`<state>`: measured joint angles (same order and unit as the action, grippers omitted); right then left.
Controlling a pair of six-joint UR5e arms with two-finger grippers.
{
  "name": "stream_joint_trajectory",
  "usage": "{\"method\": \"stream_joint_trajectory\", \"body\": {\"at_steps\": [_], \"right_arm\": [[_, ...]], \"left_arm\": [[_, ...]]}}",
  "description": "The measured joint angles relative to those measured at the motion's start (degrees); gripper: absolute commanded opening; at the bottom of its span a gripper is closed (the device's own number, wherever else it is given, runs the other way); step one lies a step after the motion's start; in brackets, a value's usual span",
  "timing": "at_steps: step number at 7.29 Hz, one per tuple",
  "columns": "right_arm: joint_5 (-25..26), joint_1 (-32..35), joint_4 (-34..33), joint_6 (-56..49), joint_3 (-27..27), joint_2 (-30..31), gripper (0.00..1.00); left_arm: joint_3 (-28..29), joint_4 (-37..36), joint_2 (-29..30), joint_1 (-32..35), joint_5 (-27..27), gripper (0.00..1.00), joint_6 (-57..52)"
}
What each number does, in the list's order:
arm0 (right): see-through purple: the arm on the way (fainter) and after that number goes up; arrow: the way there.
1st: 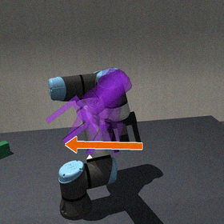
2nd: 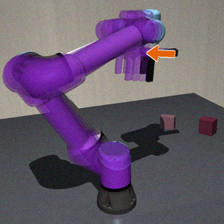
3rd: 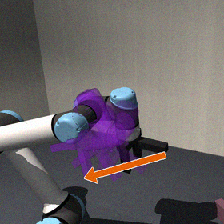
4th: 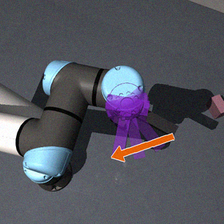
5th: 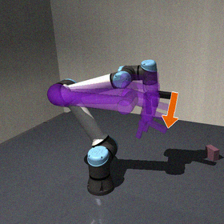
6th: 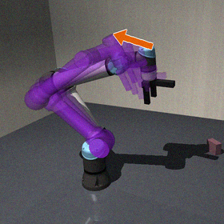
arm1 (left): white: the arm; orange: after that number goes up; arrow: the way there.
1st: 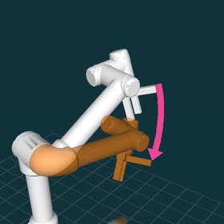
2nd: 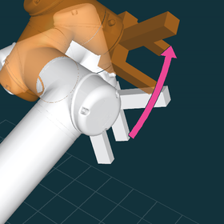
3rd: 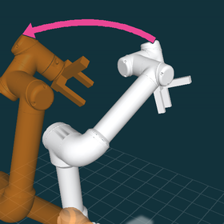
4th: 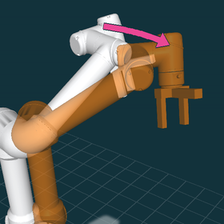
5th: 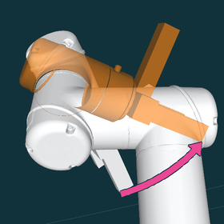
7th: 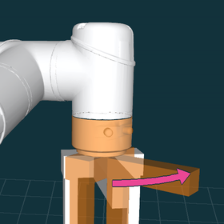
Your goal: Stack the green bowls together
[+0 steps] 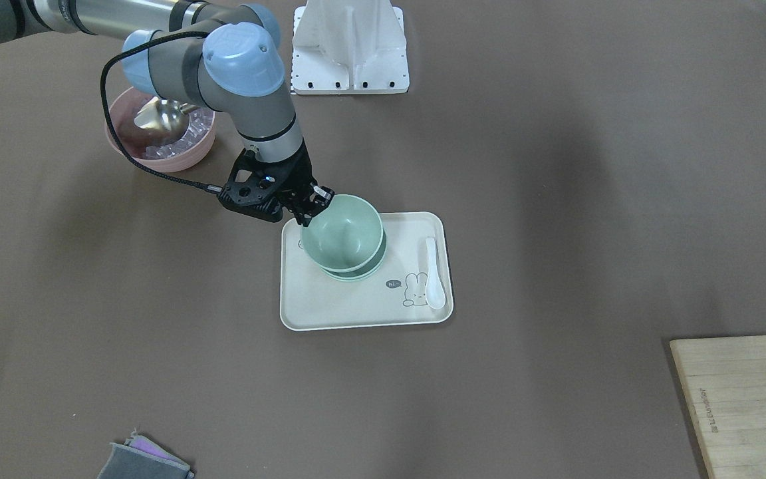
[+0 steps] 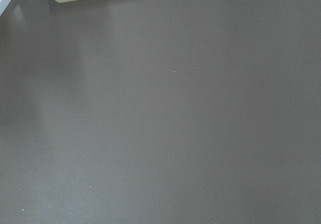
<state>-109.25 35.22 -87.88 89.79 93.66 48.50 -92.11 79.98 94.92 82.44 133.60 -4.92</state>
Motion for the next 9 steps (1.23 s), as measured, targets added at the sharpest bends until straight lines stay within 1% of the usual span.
{"method": "stream_joint_trajectory", "body": {"at_steps": [9], "right_arm": [[1.42, -1.71, 0.26, -0.25, -1.09, 0.01, 0.0]], "left_arm": [[0.0, 0.0, 0.04, -0.08, 0.0, 0.99, 0.09]]}}
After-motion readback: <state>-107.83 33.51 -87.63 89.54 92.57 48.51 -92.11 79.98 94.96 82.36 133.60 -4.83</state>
